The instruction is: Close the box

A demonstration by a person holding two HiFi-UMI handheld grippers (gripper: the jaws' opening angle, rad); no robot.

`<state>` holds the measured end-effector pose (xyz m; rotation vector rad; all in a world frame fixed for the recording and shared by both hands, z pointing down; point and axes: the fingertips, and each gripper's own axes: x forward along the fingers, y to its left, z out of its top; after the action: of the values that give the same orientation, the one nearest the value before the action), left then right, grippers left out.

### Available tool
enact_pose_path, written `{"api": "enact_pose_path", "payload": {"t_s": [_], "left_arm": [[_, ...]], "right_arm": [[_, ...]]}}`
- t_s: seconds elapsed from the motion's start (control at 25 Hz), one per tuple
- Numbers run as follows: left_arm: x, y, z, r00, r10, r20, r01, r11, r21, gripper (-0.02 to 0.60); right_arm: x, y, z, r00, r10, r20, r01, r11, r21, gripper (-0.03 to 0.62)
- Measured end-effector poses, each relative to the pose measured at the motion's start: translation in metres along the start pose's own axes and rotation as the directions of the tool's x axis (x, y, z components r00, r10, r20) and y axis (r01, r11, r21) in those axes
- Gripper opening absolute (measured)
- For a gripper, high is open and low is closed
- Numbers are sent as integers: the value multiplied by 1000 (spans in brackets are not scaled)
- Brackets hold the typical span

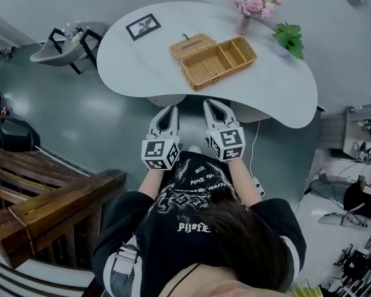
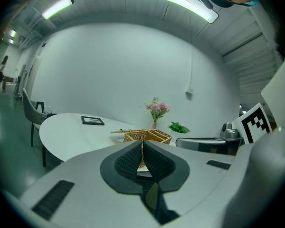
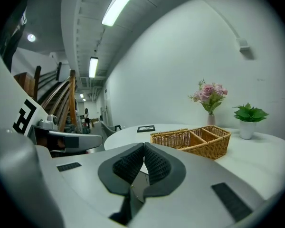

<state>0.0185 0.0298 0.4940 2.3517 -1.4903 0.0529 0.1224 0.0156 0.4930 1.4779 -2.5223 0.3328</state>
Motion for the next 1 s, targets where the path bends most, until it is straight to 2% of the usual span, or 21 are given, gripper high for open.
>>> {"api": "enact_pose_path", "payload": {"t_s": [0.16,0.36,0.76,1.0], "left_arm": [[13,4,5,1000,7,-2,-7,1000,0,28],[29,20,14,1000,4,4,-4,1000,-10,28],[98,74,48,1000,-22,-6,22,1000,-9,28],[137,100,59,998,-57,-27,57,998,-12,28]], "right_arm": [[8,-16,0,1000,-19,-8,19,999,34,25],[26,-23,11,1000,8,-13,-6,989,146,25],[94,-51,47,999,-38,-17,40,985,168,25],[137,-61,67,996,-73,-48,78,992,95,25]]}}
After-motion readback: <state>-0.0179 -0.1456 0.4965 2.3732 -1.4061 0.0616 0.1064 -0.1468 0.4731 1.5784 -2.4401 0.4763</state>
